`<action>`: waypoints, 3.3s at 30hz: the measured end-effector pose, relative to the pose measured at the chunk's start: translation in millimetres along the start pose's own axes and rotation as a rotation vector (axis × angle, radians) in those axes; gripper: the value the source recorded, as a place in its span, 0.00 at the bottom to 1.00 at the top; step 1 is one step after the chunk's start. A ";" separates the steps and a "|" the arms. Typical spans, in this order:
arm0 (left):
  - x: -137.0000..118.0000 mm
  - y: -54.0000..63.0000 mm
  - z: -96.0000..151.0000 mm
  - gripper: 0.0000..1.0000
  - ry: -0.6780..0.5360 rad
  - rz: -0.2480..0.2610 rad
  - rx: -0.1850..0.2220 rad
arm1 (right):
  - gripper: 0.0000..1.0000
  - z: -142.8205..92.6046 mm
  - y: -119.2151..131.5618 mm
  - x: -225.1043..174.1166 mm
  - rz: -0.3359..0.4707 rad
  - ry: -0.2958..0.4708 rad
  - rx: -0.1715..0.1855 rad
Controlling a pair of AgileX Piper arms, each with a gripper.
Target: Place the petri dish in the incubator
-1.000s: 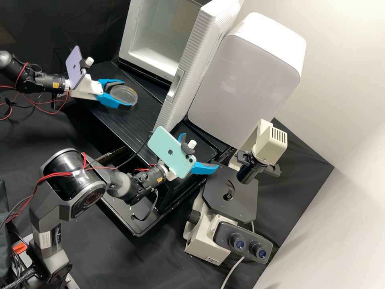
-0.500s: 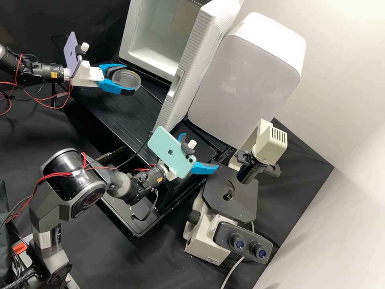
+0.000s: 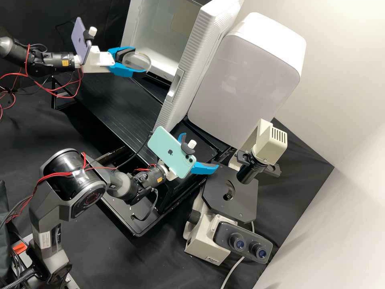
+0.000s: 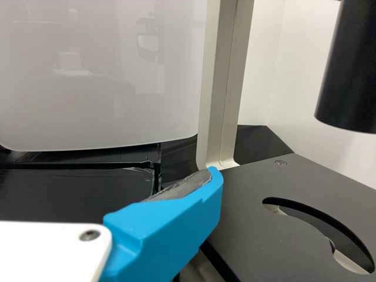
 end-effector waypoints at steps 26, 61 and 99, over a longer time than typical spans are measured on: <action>131.9 29.3 -23.5 0.00 0.273 -0.059 0.020 | 1.00 0.0 0.0 0.0 0.000 0.000 0.000; 197.6 -13.3 -48.7 0.00 0.411 -0.109 -0.097 | 1.00 0.0 0.0 0.0 0.000 0.000 0.000; 193.1 -30.0 -67.3 1.00 0.406 -0.178 -0.034 | 1.00 0.0 0.0 0.0 0.000 0.000 0.000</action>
